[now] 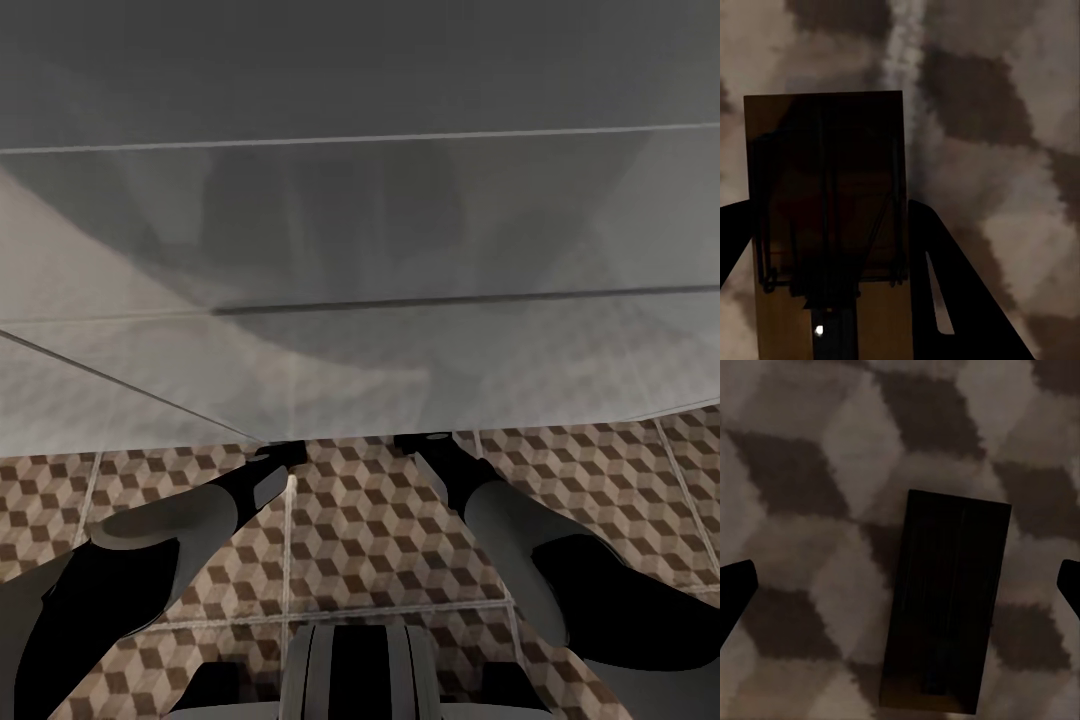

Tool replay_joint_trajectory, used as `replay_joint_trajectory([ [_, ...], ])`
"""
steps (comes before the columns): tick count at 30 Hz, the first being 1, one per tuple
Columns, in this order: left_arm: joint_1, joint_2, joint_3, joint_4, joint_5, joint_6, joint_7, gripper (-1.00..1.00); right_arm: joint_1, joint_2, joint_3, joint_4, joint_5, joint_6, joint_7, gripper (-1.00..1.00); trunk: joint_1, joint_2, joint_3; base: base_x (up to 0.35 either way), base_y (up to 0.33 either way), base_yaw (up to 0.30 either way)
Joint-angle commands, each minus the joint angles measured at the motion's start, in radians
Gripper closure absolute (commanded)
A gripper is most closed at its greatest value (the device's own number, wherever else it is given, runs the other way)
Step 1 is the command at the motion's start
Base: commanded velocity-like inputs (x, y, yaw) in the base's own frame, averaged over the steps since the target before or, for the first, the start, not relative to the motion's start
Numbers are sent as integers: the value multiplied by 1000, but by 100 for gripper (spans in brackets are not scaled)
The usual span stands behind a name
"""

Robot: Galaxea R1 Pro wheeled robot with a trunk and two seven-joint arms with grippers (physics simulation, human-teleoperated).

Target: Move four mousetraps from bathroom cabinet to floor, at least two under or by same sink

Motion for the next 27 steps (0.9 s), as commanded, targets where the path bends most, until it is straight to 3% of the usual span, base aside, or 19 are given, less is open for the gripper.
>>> replay_joint_trajectory([
  [1, 0, 0, 0, 0, -3, 0, 1, 100, 0, 0, 0, 0, 0, 0, 0, -100, 0, 0, 0, 0, 0, 0],
  [10, 0, -1, -1, -1, -7, -1, 1, 100, 0, 0, 0, -1, 0, 0, 0, -100, 0, 0, 0, 0, 0, 0],
  [17, 0, -1, 0, -2, -66, -2, 1, 100, 0, 0, 0, -1, 0, 0, 0, -100, 0, 0, 0, 0, 0, 0],
  [27, 0, -1, 1, -2, -77, -2, 1, 100, 0, 0, 0, -1, 0, -1, 0, -100, 0, 0, 0, 0, 0, 0],
])
